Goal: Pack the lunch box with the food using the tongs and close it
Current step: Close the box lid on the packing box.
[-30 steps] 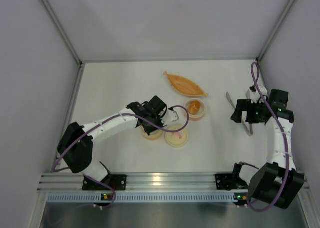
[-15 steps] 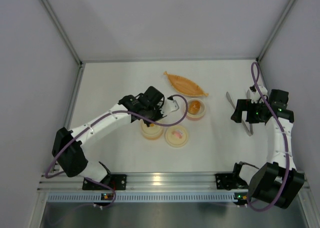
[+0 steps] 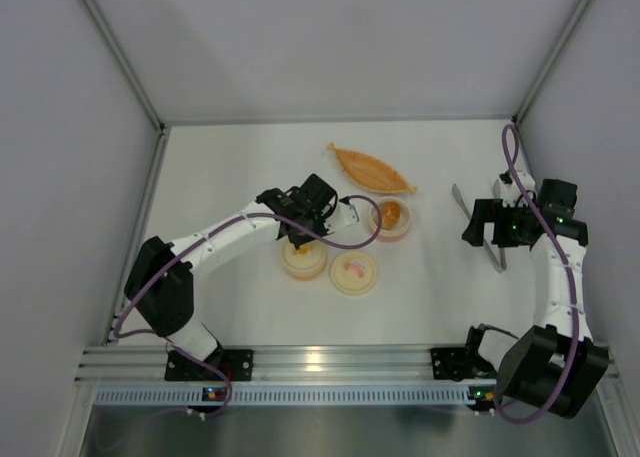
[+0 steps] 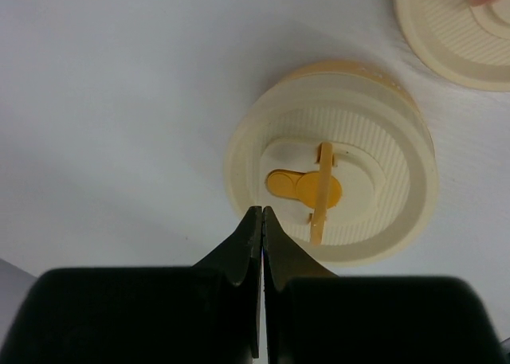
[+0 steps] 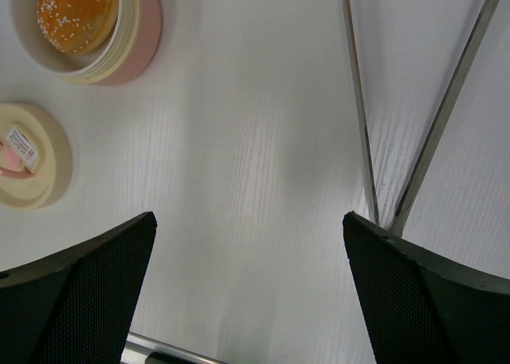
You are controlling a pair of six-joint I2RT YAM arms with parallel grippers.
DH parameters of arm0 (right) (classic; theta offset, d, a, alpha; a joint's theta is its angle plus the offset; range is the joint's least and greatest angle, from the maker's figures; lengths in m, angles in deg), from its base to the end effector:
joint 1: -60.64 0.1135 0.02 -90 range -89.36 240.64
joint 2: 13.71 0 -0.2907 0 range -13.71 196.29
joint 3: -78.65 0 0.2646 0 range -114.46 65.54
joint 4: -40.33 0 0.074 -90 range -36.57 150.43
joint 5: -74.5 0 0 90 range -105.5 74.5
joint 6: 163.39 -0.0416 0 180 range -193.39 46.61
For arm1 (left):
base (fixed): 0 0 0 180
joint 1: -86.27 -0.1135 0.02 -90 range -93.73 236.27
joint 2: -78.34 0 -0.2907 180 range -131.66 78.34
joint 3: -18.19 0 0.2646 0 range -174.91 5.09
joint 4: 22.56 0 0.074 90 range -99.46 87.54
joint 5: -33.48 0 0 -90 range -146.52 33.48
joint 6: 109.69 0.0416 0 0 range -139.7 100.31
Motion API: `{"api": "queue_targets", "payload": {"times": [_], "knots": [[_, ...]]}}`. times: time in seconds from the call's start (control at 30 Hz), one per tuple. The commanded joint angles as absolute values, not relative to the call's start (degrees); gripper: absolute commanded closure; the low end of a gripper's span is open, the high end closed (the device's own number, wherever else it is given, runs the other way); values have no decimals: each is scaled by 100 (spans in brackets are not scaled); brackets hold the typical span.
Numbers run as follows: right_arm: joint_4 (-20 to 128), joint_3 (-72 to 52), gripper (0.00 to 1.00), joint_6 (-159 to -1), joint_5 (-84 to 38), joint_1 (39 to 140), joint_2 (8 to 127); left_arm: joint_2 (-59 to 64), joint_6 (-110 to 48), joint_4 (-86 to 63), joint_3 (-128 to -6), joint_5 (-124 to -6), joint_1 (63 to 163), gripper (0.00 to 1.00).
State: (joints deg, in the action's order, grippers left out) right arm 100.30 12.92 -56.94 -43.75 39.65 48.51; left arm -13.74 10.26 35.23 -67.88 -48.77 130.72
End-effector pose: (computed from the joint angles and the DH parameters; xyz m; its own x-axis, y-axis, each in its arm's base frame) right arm 0.2029 -0.0567 0.2947 -0.7665 0.0269 -0.6416 -0.1519 0.9632 0.2219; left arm 0.2499 -0.2373 0.2729 -0.2298 0.9184 -0.3221 0.8842 0.3353 0.3253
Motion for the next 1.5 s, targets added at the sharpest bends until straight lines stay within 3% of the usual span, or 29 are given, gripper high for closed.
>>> {"api": "queue_targets", "payload": {"times": [0.0,0.27,0.77,1.03,1.27,1.37,1.47], "knots": [[10054,1184,1,-5590,-4388,4060,4755,-1430,1072,3510,-6804,-4940,13065,100],[9975,1219,0,-5669,-4476,4060,4852,-1342,984,3879,-6523,-5537,13214,100],[9949,1290,1,-5678,-4494,4052,4852,-1430,852,3678,-6206,-5626,13329,100],[10142,1088,1,-5450,-5047,4095,4808,-921,309,3993,-7336,-6187,13207,100],[10230,666,1,-5291,-4882,5122,4983,-446,-1168,4205,-8526,-7435,11986,73],[10055,543,1,-5414,-4312,6297,5159,-314,-1749,4082,-8351,-7989,11075,63],[10010,367,1,-5519,-4090,6853,5518,-384,-1715,4178,-8219,-7885,10570,62]]}}
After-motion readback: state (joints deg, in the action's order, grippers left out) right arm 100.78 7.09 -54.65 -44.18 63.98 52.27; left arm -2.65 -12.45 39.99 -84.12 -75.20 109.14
